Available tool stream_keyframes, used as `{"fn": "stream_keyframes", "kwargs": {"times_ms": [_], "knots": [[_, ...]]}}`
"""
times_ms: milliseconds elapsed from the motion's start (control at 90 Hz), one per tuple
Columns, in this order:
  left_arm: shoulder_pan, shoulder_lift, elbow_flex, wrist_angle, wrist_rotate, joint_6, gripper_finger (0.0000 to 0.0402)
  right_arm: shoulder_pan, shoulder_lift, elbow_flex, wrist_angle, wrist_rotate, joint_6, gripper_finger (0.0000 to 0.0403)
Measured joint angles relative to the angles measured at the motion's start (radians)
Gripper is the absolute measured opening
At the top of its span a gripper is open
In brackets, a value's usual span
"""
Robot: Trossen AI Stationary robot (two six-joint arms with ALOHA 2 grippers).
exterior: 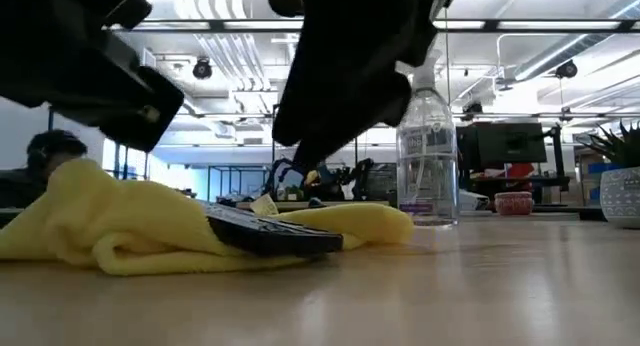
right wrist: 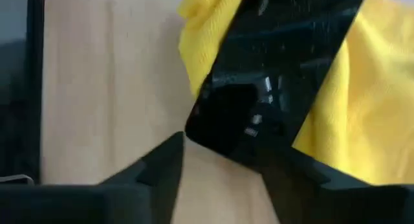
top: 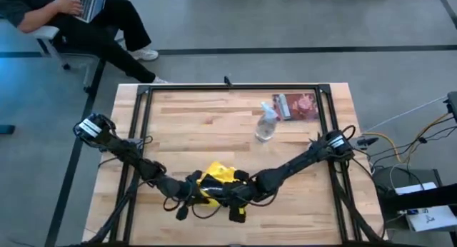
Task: Apply microfiber cloth
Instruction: Wipe the black cellphone with the yellow microfiber cloth
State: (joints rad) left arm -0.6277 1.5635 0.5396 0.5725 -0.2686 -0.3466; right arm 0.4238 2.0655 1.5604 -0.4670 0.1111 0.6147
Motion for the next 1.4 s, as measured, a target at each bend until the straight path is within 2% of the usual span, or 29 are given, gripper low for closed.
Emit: {"fn": "stream_keyframes", "kwargs": {"times_ms": [144,233,333,533,833,1033,1178,1400], "knots": [[0.002,0.000,0.055,-0.211,-0.152,-0.026,0.0000,0.000,0.000,0.000,0.001,0.028,0.041,0.0305],[0.004,0.000,0.060,-0.255,-0.243,-0.060,0.0000,-0.001,0.000,-0.006,0.017,0.054,0.049,0.0357],[0.005,-0.001,0.050,-0.260,-0.268,-0.083,0.0000,-0.001,0.000,-0.016,0.019,0.078,0.051,0.0393],[0.005,-0.001,-0.004,-0.286,-0.269,-0.201,0.0000,-0.001,0.000,-0.038,0.038,0.126,0.047,0.0384],[0.000,-0.005,-0.087,-0.293,-0.285,-0.452,0.0000,-0.002,0.021,-0.047,0.075,0.152,0.019,0.0399],[-0.010,-0.004,-0.092,-0.270,-0.287,-0.498,0.0000,-0.016,0.068,-0.047,0.115,0.136,-0.006,0.0400],[-0.012,-0.002,-0.089,-0.235,-0.267,-0.669,0.0000,-0.024,0.088,-0.047,0.144,0.116,0.004,0.0400],[-0.022,0.019,-0.040,-0.232,-0.260,-0.637,0.0000,-0.035,0.127,-0.047,0.163,0.132,-0.042,0.0400]]}}
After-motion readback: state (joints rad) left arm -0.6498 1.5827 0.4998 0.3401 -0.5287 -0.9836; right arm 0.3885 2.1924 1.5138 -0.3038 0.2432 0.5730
